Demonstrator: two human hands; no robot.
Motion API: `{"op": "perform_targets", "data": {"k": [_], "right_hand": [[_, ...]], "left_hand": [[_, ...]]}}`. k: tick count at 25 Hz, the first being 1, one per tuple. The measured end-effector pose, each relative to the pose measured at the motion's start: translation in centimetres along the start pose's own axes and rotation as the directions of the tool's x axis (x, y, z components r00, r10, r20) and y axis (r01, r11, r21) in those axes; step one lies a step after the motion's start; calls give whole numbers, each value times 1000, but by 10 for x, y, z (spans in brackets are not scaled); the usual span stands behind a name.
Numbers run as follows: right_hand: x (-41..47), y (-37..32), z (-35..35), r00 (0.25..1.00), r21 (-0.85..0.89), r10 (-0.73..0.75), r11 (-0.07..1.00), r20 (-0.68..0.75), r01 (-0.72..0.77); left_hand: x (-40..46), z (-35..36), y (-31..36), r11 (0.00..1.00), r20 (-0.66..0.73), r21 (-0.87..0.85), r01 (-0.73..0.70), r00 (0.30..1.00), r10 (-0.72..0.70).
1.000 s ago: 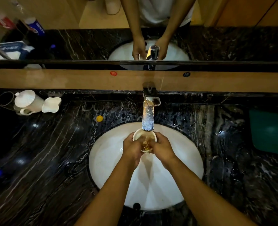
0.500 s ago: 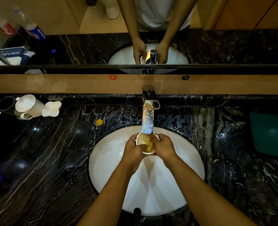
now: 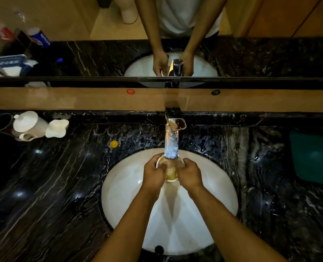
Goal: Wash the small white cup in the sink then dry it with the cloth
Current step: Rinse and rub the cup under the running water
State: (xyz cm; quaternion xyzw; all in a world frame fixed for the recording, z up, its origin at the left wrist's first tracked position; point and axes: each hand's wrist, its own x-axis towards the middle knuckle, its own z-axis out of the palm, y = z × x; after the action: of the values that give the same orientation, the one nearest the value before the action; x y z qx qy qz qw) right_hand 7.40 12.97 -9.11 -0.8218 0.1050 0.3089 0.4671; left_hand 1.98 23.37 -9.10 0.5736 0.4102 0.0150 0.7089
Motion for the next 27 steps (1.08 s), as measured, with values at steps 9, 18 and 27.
{"op": "perform_targets", "data": {"k": [9,18,27], "right_hand": [[-10,3,7,998,128,-38,991,43,32],[-13,-12,3,997,-83,-53,995,62,58],[-7,-9,-1,996,-89,-43,995,80,50]], "left_hand": [[1,9,-2,995,-153,-103,10,988,-26],[-1,1,-2,988,-91,-134,77,992,-89],[1,-12,8,996,79,-14,90,993,-89]]}}
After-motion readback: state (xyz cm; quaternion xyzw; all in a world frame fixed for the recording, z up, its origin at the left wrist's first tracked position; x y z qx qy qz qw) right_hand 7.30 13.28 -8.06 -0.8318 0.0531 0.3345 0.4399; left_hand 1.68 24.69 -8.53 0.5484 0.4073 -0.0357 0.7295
